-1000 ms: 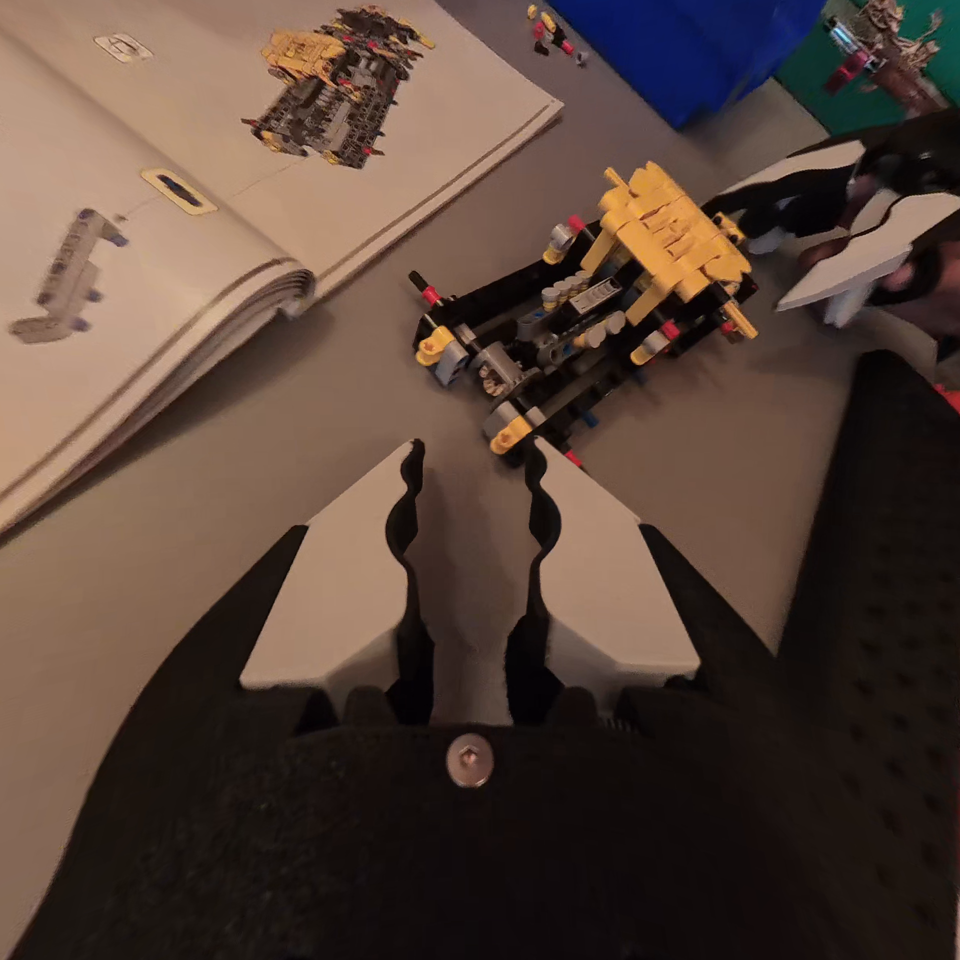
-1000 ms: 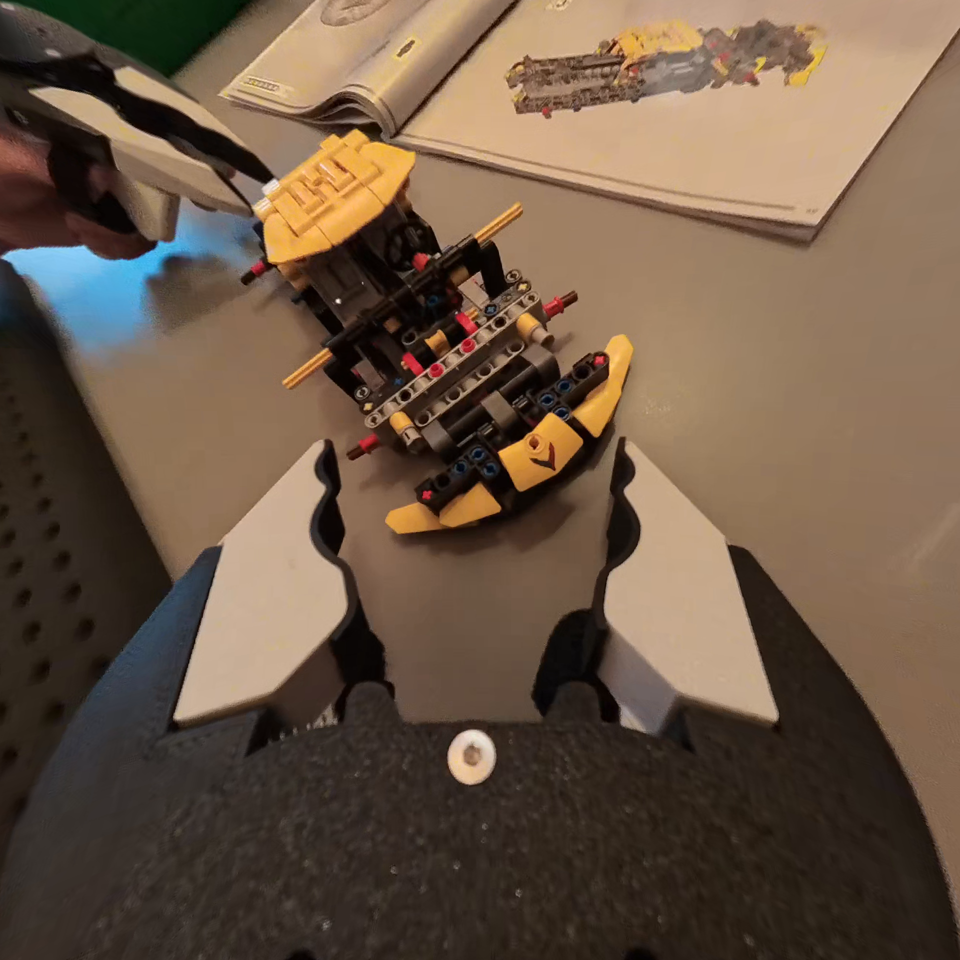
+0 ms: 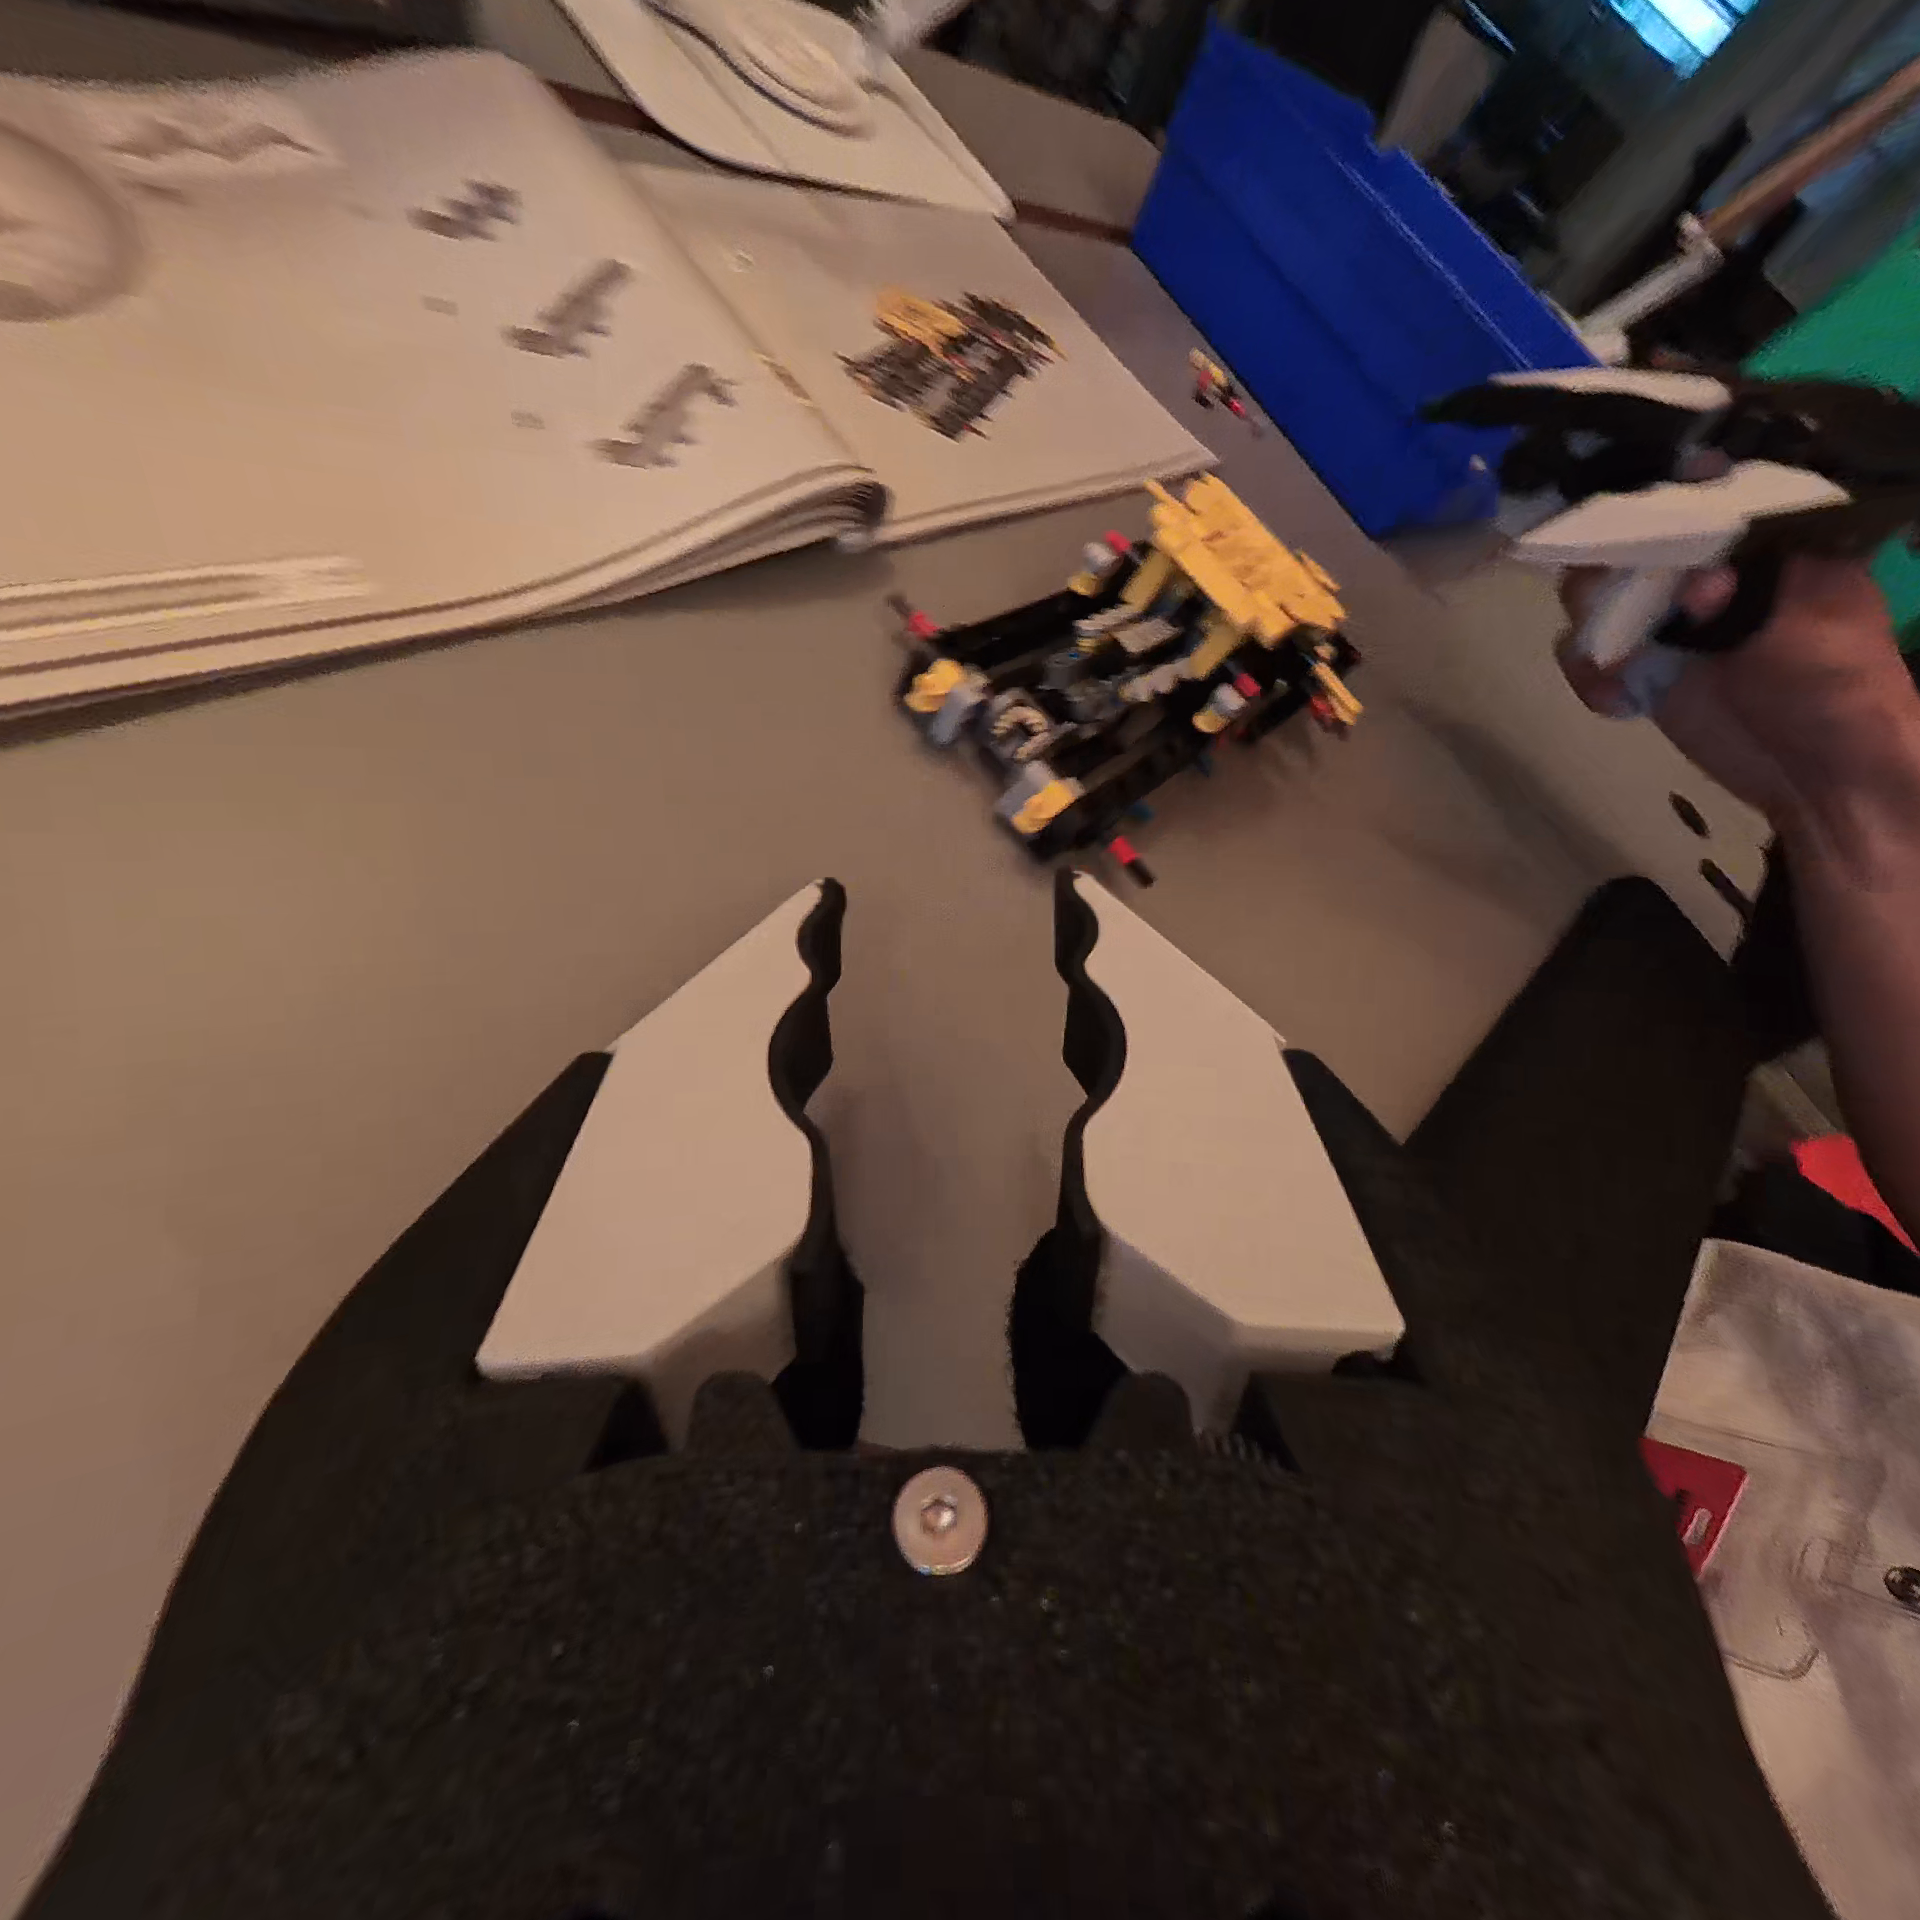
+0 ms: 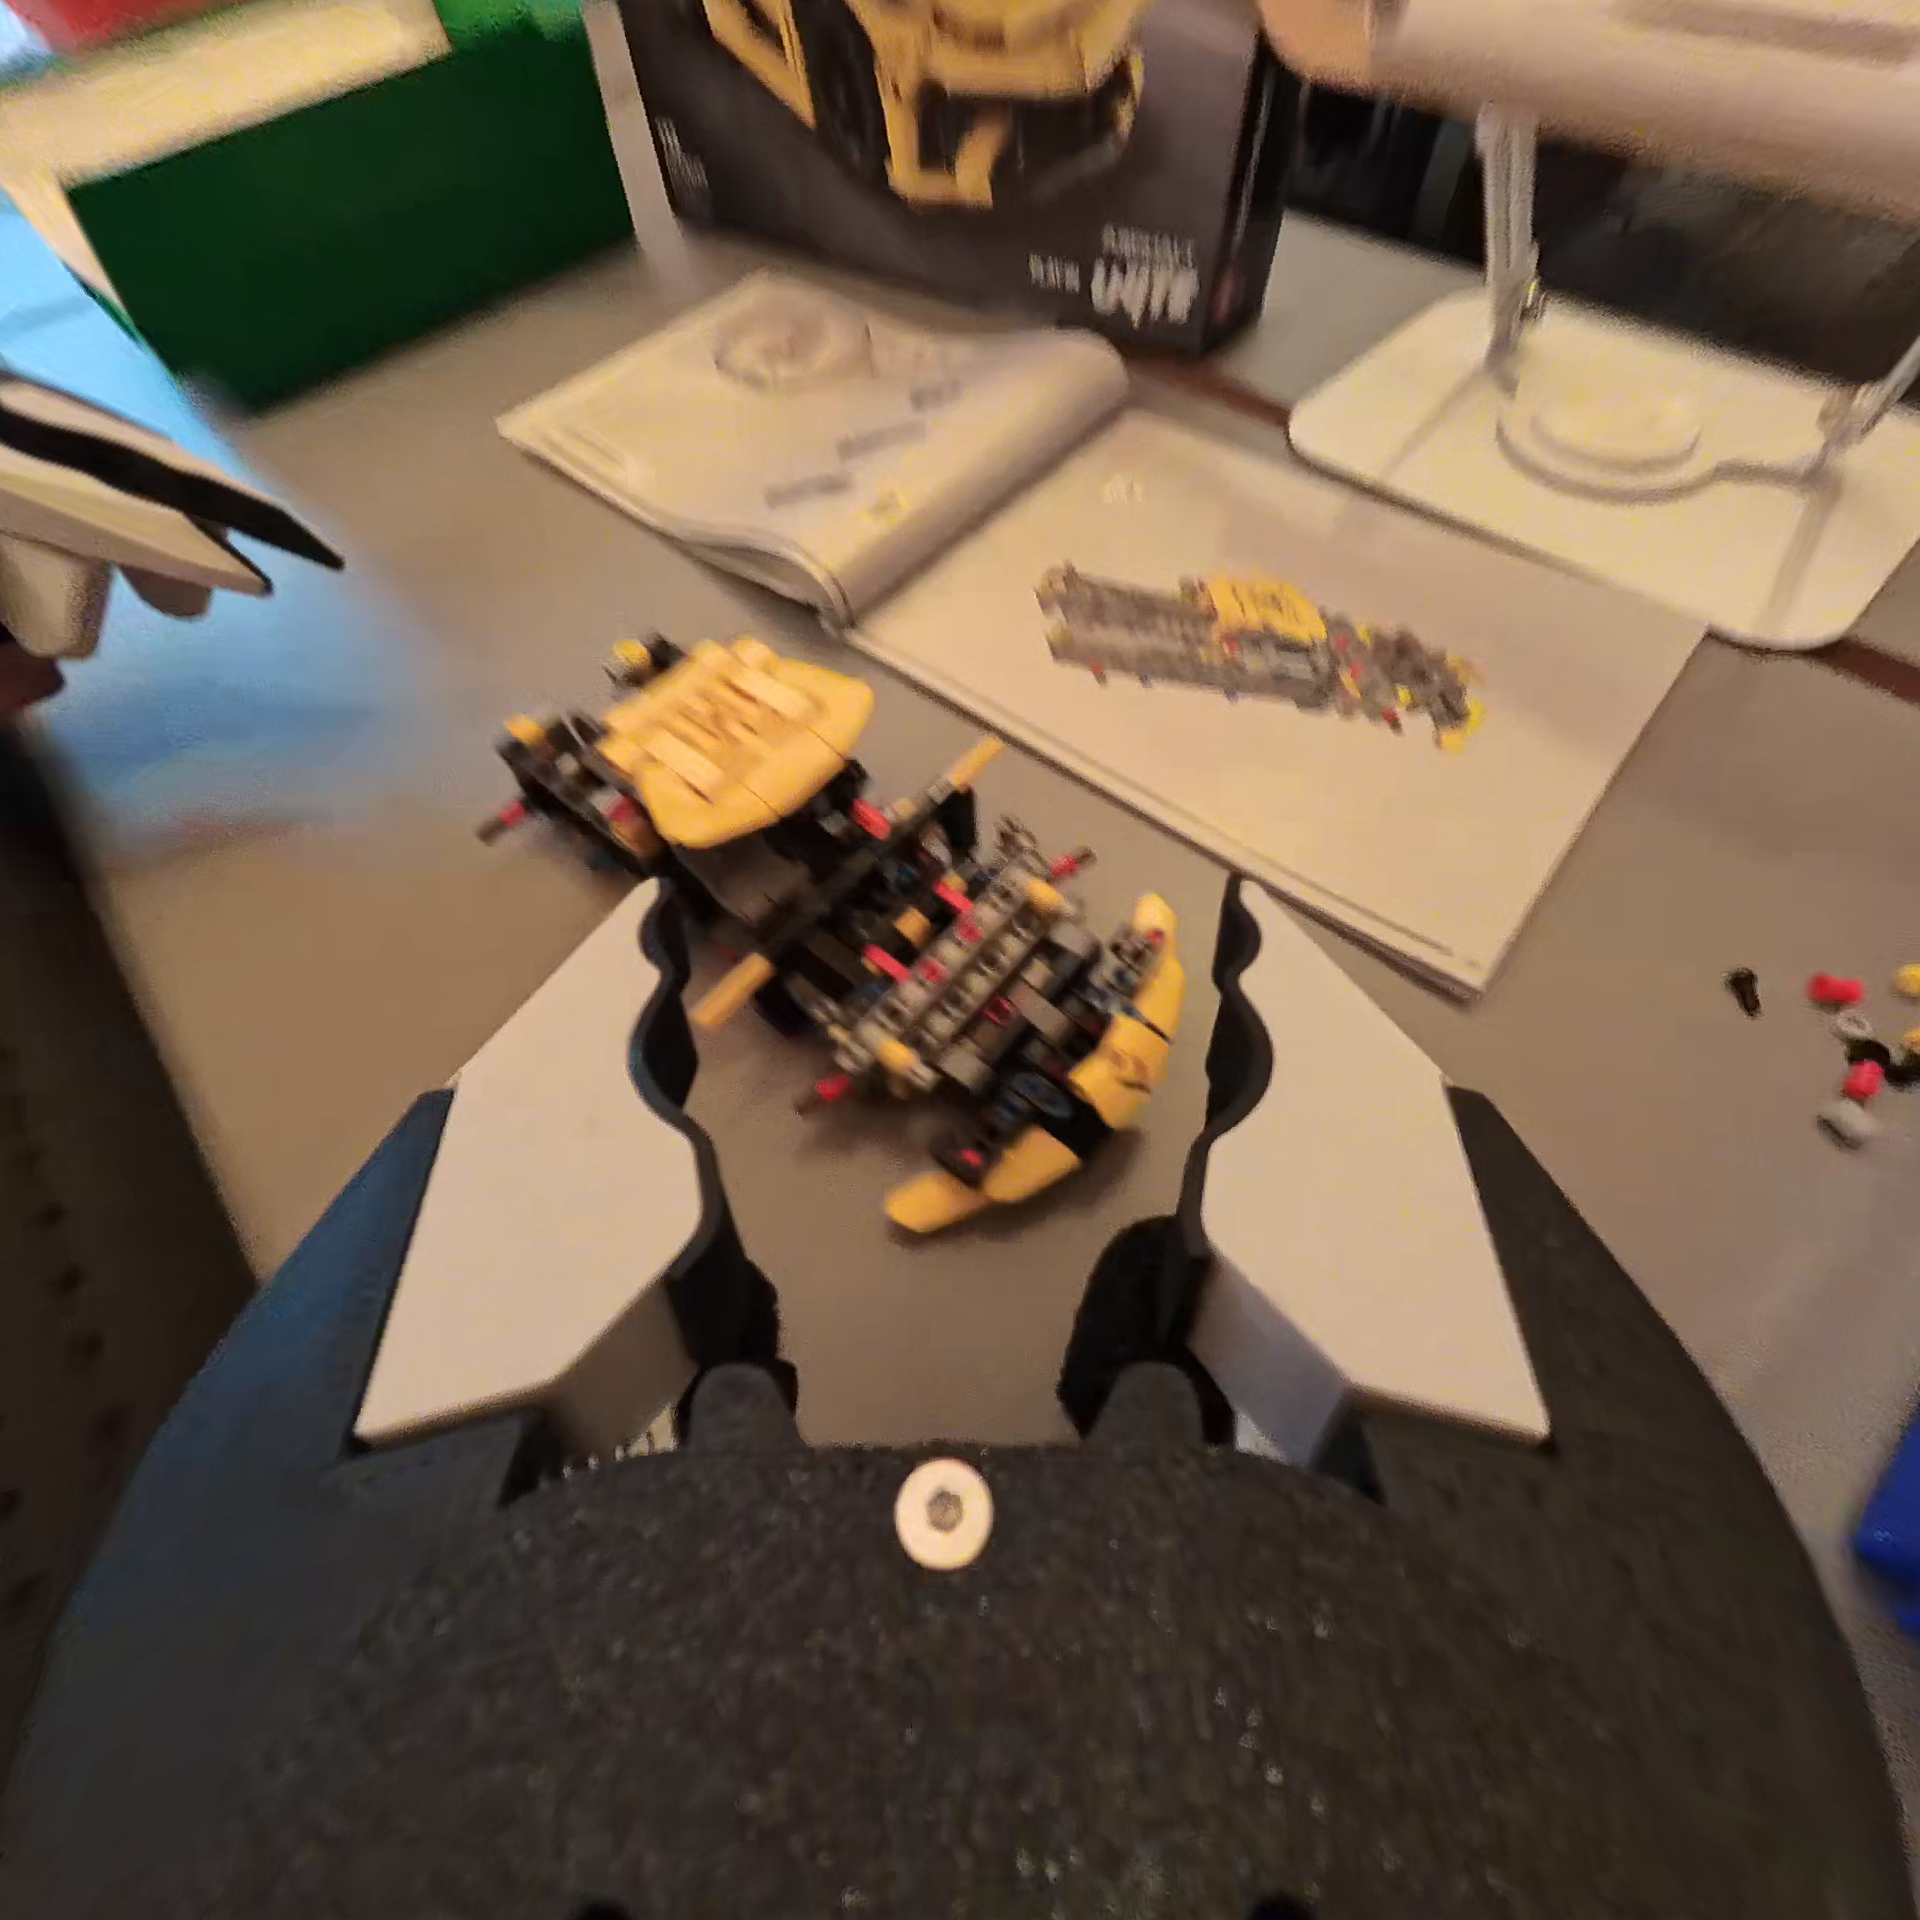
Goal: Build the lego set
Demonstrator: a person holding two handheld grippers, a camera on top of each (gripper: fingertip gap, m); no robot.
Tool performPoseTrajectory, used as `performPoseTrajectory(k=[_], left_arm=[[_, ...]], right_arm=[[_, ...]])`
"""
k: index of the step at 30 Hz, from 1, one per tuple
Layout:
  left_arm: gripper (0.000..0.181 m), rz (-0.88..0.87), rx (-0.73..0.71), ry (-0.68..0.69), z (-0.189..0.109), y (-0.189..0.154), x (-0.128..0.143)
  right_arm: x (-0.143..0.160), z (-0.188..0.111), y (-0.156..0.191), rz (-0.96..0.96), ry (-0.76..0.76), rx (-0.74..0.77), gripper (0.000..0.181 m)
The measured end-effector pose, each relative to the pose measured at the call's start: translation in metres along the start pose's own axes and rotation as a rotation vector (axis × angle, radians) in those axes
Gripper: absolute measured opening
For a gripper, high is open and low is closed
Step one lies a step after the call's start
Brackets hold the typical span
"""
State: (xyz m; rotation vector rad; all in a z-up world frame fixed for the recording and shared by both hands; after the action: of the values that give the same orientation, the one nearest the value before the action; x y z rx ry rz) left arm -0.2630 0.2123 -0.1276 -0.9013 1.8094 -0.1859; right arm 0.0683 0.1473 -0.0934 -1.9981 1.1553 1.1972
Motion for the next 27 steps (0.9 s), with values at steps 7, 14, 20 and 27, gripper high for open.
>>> performPoseTrajectory(k=[7,14,20,27], left_arm=[[0.041,-0.112,-0.455,-0.212,-0.167,0.100,-0.028],[0.041,-0.505,-0.747,-0.548,-0.309,0.252,-0.034],[0.035,-0.673,-0.688,-0.591,-0.309,0.298,-0.032],[0.009,-0.708,-0.582,-0.687,-0.296,0.309,-0.037]], right_arm=[[-0.014,0.014,0.072,0.086,-0.318,0.084,0.076],[-0.012,0.032,0.086,0.058,-0.326,0.060,0.072],[-0.007,0.037,0.091,0.079,-0.300,0.001,0.071],[-0.006,0.039,0.090,0.125,-0.305,-0.041,0.068]])
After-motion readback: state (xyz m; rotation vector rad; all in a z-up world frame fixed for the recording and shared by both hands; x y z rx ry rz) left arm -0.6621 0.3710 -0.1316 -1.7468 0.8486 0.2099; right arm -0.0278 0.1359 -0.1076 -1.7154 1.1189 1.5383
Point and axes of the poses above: each gripper's, where its closed fingertips meet, z out along the fingers, x out of its underside, y = z × x across the jaws, the point moved 5 cm from there along -z, back along the fingers, and after that the axes turned 6 degrees about -z, right-handed, at the moved point
